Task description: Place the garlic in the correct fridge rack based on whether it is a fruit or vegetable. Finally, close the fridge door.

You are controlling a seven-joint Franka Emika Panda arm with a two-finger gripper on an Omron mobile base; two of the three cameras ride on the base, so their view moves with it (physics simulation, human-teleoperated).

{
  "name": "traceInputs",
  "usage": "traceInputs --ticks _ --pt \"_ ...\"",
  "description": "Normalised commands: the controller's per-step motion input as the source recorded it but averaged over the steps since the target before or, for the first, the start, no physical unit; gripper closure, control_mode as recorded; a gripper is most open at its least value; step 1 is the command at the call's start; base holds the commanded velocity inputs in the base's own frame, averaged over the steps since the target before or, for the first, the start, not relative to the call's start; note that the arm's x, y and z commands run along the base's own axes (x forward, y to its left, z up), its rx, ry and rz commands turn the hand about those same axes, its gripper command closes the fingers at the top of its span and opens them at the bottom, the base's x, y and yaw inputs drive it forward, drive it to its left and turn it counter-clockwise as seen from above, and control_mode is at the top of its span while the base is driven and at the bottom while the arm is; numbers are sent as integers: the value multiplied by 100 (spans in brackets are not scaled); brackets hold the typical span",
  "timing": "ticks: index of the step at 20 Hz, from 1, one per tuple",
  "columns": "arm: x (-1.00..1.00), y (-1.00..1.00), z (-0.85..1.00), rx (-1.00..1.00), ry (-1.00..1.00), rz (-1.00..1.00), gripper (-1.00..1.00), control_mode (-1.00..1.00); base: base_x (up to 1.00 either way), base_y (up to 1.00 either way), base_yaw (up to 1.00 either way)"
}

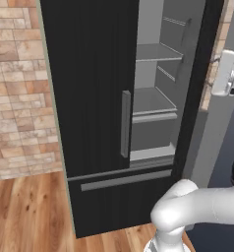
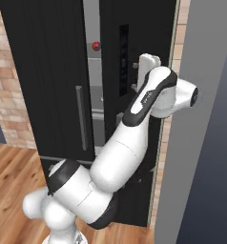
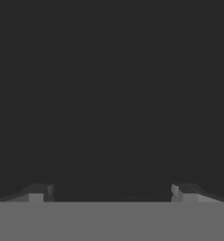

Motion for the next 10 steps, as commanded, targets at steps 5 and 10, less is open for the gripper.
traceInputs --ticks 5,10 --pt "77 84 0 -11 -5 -15 -100 -100 0 0 0" --pt "68 65 0 -13 -3 -30 -100 -100 0 0 0"
